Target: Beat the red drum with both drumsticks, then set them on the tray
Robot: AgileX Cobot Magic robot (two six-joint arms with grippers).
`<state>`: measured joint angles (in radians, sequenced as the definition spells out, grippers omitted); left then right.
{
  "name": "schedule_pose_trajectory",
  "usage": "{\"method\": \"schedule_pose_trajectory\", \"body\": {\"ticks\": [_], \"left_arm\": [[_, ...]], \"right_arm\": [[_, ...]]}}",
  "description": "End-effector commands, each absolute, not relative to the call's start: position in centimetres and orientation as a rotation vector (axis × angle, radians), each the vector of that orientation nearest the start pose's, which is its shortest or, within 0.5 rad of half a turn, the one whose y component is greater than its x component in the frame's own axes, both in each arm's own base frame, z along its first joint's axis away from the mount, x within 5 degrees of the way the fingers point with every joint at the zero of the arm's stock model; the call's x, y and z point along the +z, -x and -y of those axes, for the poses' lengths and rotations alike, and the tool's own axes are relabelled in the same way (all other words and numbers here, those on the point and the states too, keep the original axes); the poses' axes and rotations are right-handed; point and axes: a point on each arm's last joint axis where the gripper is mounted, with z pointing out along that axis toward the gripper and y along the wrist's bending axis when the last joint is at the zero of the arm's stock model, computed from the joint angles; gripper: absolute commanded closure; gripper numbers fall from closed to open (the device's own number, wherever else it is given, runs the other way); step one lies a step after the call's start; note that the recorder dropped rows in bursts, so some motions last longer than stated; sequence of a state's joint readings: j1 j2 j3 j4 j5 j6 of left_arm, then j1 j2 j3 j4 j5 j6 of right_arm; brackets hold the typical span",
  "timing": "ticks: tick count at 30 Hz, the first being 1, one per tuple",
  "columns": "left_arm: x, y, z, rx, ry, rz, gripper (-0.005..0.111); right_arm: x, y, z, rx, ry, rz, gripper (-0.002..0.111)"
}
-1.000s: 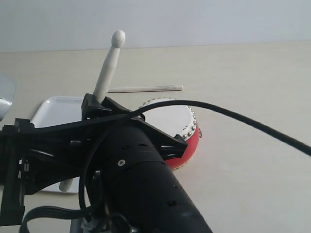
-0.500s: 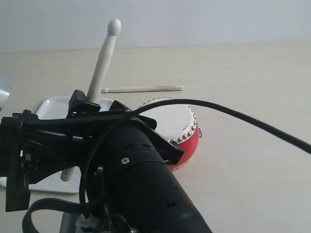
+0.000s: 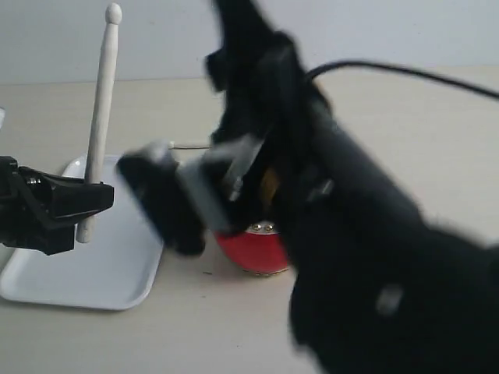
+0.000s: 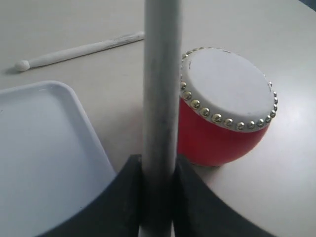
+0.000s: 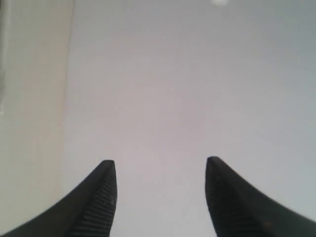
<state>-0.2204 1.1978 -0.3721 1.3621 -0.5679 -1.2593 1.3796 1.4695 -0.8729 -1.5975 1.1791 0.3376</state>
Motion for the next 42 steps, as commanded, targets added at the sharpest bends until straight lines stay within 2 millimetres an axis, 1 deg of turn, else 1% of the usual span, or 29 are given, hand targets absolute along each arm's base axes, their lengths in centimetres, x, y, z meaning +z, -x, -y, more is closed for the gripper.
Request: {"method": "schedule_pose_trajectory", "body": {"ticks": [1, 3, 6, 9, 13, 16, 17, 18, 20, 21, 23, 24, 27, 30, 32, 35, 37, 40, 42], "left_arm": [[20.5, -18.4, 8.9, -0.692, -0.571, -2.068, 0.107], [20.7, -18.6, 8.9, -0.685, -0.551, -2.065, 0.107], [21.4, -19.3, 8.8, -0.654, -0.543, -2.047, 0.107], [22.3, -20.2, 8.6, -0.593, -0.521, -2.031, 0.107], [24.0, -21.7, 8.1, -0.473, -0.501, -2.015, 0.107], [25.9, -23.0, 7.8, -0.392, -0.452, -1.985, 0.107], [26.6, -23.4, 7.7, -0.372, -0.437, -1.97, 0.107], [27.2, -23.7, 7.7, -0.371, -0.43, -1.957, 0.107], [28.5, -24.2, 7.8, -0.355, -0.451, -1.918, 0.107], [28.9, -24.3, 7.8, -0.35, -0.457, -1.903, 0.107], [29.8, -24.6, 7.9, -0.345, -0.46, -1.877, 0.107], [30.1, -24.7, 7.9, -0.338, -0.469, -1.867, 0.107], [30.4, -24.9, 7.7, -0.27, -0.494, -1.857, 0.107], [30.6, -25.2, 7.1, -0.218, -0.418, -1.87, 0.107], [30.6, -25.3, 6.8, -0.191, -0.389, -1.877, 0.107], [30.4, -25.4, 6.6, -0.178, -0.377, -1.886, 0.107], [30.4, -25.3, 6.7, -0.184, -0.381, -1.885, 0.107], [30.4, -25.3, 6.7, -0.187, -0.381, -1.885, 0.107], [30.4, -25.3, 6.7, -0.196, -0.372, -1.887, 0.107]], "right_arm": [[32.4, -18.1, -20.2, -0.818, 1.276, -1.605, 0.055], [34.0, -20.0, -18.6, -0.656, 1.141, -1.75, 0.055], [35.4, -22.5, -16.9, -0.46, 0.998, -1.857, 0.055], [36.2, -24.5, -16.3, -0.31, 0.931, -1.899, 0.055], [36.1, -27.4, -16.0, -0.203, 0.891, -1.993, 0.055], [35.4, -30.0, -16.1, -0.177, 0.902, -2.115, 0.055], [35.2, -31.3, -16.1, -0.158, 0.895, -2.176, 0.055], [35.0, -32.1, -16.2, -0.143, 0.896, -2.216, 0.055], [34.2, -34.1, -16.7, -0.124, 0.94, -2.295, 0.055], [33.5, -34.9, -17.0, -0.128, 0.975, -2.333, 0.055], [32.6, -36.6, -17.7, -0.155, 1.042, -2.354, 0.055], [32.5, -37.4, -18.0, -0.173, 1.067, -2.344, 0.055], [31.5, -39.7, -19.0, -0.218, 1.145, -2.302, 0.055], [30.4, -42.1, -19.9, -0.238, 1.195, -2.263, 0.056], [29.7, -43.7, -19.8, -0.25, 1.201, -2.26, 0.057], [28.3, -46.0, -19.2, -0.246, 1.223, -2.281, 0.058], [27.3, -47.0, -18.4, -0.209, 1.296, -2.302, 0.058], [25.7, -48.2, -17.1, -0.098, 1.452, -2.291, 0.06], [24.9, -49.1, -16.6, 0.009, 1.516, -2.215, 0.061]]}}
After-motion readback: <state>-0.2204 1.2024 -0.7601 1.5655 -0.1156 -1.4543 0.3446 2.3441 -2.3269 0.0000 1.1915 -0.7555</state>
